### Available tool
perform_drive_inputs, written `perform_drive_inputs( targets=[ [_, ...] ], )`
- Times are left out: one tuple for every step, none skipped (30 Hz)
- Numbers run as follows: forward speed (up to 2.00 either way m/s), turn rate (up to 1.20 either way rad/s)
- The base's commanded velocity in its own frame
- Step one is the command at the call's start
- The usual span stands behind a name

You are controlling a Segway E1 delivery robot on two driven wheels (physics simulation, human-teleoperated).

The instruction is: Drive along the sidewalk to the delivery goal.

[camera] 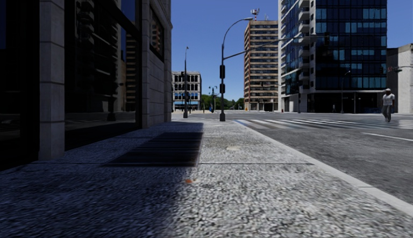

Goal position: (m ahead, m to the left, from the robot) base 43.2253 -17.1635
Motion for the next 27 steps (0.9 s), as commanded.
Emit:
perform_drive_inputs(
  targets=[
    [2.0,0.0],
    [2.0,0.0],
    [2.0,0.0],
    [2.0,0.0],
    [2.0,0.0],
    [2.0,0.0],
    [2.0,0.0],
    [2.0,0.0],
    [2.0,0.0],
    [2.0,0.0],
    [2.0,0.0],
    [2.0,0.0],
    [2.0,0.0],
    [2.0,0.0],
    [2.0,0.0],
    [2.0,0.0],
    [2.0,0.0],
    [2.0,0.0],
    [2.0,0.0],
    [2.0,0.0],
    [2.0,0.0],
    [2.0,0.0],
    [2.0,0.0],
    [2.0,0.0],
    [2.0,0.0],
    [2.0,0.0],
    [2.0,0.0]
  ],
)
